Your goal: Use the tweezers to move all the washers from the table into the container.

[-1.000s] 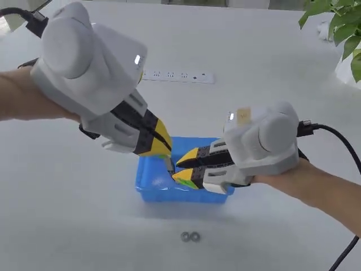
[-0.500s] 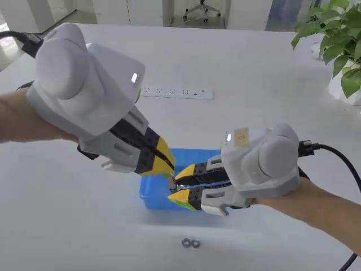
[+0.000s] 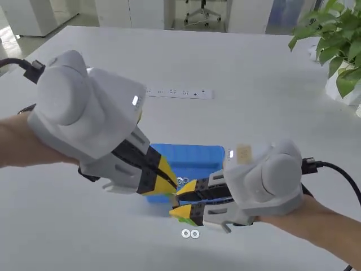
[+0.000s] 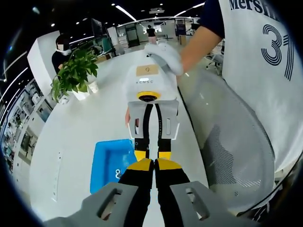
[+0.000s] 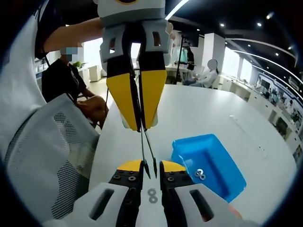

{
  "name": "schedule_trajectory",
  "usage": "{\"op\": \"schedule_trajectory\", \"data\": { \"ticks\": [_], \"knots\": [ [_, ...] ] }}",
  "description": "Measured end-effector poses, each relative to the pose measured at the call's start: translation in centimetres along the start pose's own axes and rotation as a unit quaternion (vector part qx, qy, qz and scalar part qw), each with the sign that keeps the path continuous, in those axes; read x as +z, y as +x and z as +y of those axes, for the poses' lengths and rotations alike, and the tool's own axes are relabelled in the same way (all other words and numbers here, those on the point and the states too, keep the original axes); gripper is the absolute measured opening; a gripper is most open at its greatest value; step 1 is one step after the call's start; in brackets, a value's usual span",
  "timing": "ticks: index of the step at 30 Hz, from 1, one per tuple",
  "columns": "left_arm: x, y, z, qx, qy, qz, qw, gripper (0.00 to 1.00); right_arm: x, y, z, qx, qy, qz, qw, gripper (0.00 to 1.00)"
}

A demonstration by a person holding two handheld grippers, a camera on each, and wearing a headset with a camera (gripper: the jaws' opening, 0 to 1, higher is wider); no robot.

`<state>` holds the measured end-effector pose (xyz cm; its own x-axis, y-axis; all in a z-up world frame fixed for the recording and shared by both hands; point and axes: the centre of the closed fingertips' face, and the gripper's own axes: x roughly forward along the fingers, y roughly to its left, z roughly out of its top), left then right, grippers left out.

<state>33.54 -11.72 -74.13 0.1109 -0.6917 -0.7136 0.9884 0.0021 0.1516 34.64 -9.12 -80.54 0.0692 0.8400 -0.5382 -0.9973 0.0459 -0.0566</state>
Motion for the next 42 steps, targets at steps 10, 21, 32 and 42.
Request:
{"op": "schedule_trajectory", "data": {
  "ticks": [10, 21, 32, 42],
  "knots": [
    [-0.4, 0.7, -0.6, -0.004, -0.016, -0.006, 0.9998, 0.05, -0.7, 0.2, 0.9, 0.004, 0.016, 0.001, 0.9999, 0.15],
    [-0.4, 1.6, -0.6, -0.009, -0.022, -0.014, 0.9996, 0.05, -1.7, 0.3, 1.0, 0.001, 0.03, 0.003, 0.9995, 0.15],
    [-0.9, 2.5, -0.4, -0.016, -0.027, -0.014, 0.9994, 0.05, -2.9, 0.6, 0.6, 0.002, 0.041, 0.009, 0.9991, 0.15],
    [-1.0, 3.8, -0.2, -0.025, -0.026, -0.016, 0.9992, 0.05, -3.9, 1.0, 0.5, 0.002, 0.048, 0.013, 0.9988, 0.14]
  ]
}}
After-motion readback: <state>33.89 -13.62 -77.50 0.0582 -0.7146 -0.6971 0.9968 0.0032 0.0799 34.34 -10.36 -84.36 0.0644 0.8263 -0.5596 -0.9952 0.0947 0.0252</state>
